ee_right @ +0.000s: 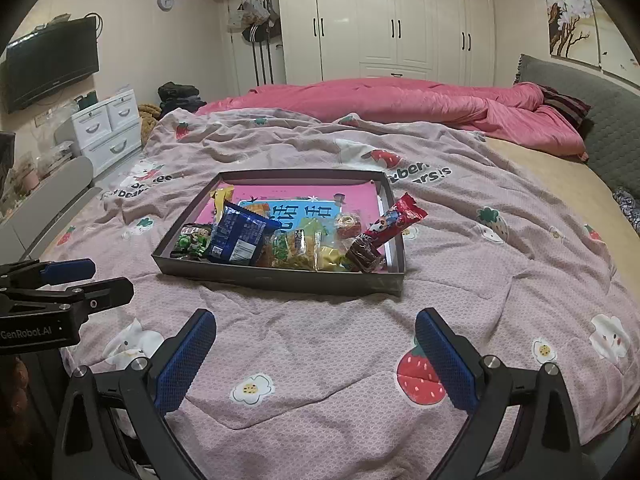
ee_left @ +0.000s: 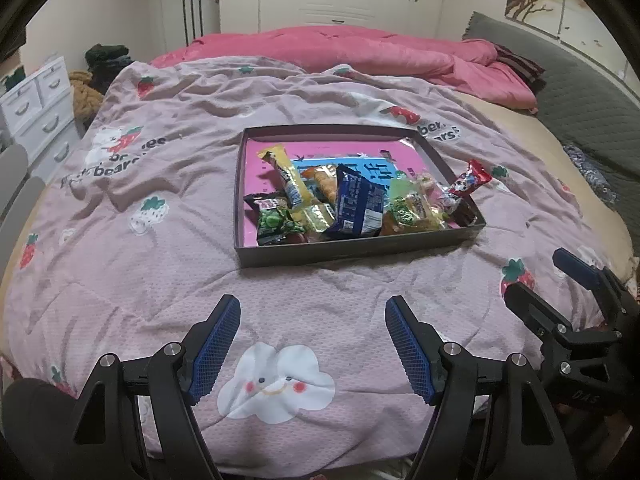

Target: Organize snacks

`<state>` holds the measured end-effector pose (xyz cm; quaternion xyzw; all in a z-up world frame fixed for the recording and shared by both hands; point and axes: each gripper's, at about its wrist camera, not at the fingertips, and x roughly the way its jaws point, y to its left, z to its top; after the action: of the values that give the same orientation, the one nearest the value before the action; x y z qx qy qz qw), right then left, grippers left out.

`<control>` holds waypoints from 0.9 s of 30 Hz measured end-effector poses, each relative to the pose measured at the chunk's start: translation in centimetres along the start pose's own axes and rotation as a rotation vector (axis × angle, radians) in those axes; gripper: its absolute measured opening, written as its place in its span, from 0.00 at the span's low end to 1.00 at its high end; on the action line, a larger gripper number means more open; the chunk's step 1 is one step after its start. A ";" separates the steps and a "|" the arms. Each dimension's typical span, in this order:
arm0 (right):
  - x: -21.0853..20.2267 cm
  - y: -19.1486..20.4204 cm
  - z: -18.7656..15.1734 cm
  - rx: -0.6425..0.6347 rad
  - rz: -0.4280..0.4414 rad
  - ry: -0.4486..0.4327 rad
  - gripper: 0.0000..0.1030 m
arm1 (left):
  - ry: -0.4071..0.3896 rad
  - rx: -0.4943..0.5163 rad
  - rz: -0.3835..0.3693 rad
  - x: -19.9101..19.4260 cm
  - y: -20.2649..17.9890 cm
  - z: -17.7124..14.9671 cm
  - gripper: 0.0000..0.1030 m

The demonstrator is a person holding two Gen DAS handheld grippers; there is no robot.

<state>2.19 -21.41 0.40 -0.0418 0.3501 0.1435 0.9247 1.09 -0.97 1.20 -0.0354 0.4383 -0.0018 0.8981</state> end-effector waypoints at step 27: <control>0.3 -0.3 0.0 0.005 0.001 -0.001 0.98 | 0.009 -0.003 0.024 0.3 0.1 0.0 0.74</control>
<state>2.52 -21.59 0.19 -0.0390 0.3498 0.1431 0.9250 1.29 -0.92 1.01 -0.0318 0.4429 0.0093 0.8960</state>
